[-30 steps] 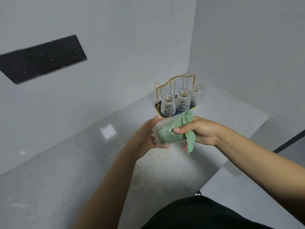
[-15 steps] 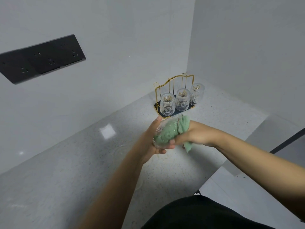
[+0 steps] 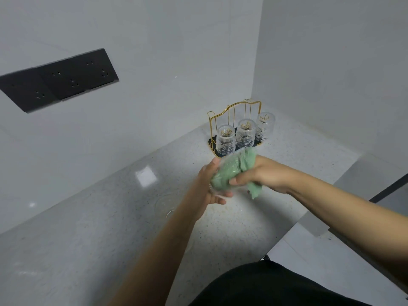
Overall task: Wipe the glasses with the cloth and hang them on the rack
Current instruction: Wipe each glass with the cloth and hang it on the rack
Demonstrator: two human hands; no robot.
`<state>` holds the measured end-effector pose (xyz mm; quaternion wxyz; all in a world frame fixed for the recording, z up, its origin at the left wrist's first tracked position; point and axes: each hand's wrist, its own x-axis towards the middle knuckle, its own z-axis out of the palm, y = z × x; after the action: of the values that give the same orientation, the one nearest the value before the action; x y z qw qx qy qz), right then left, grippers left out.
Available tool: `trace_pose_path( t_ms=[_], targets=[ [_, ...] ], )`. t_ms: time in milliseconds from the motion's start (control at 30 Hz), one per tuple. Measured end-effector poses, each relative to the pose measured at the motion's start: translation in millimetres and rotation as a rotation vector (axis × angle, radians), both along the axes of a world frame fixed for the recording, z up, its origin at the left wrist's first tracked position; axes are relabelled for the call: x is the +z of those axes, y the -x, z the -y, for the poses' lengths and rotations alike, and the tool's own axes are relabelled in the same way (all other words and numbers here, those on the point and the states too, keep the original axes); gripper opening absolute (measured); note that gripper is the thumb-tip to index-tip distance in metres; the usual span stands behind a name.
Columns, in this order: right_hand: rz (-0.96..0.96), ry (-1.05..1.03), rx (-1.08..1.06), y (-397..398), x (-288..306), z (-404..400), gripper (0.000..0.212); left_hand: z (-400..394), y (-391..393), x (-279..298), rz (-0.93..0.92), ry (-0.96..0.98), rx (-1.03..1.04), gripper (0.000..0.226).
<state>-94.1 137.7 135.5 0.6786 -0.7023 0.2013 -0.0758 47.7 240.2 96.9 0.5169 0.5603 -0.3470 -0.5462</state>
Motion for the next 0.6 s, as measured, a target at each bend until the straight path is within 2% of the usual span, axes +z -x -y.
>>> trace_pose_path(
  t_ms=[67,133,200,267,333,400,533,600],
  targets=[
    [0.029,-0.284,-0.107,0,3,5,0.028,0,5,-8,0.066,0.123,0.124,0.050],
    [0.036,-0.336,-0.105,0,2,3,0.028,0,8,-8,0.047,0.201,0.174,0.049],
    [0.064,-0.129,0.005,1,2,-3,0.019,2,6,2,-0.027,0.171,0.088,0.046],
    [0.034,0.149,0.158,2,4,-10,0.016,4,1,14,-0.090,-0.032,-0.003,0.051],
    [0.001,0.261,0.160,3,9,-12,0.016,7,-4,18,-0.117,-0.168,-0.051,0.055],
    [0.020,0.150,0.057,4,15,-9,0.019,7,-3,17,-0.090,-0.125,-0.048,0.057],
    [0.145,-0.262,-0.185,1,12,0,0.031,8,3,-3,0.074,0.141,0.156,0.060],
    [0.141,-0.210,-0.149,0,10,-6,0.023,9,3,-4,0.049,0.155,0.156,0.060]
  ],
)
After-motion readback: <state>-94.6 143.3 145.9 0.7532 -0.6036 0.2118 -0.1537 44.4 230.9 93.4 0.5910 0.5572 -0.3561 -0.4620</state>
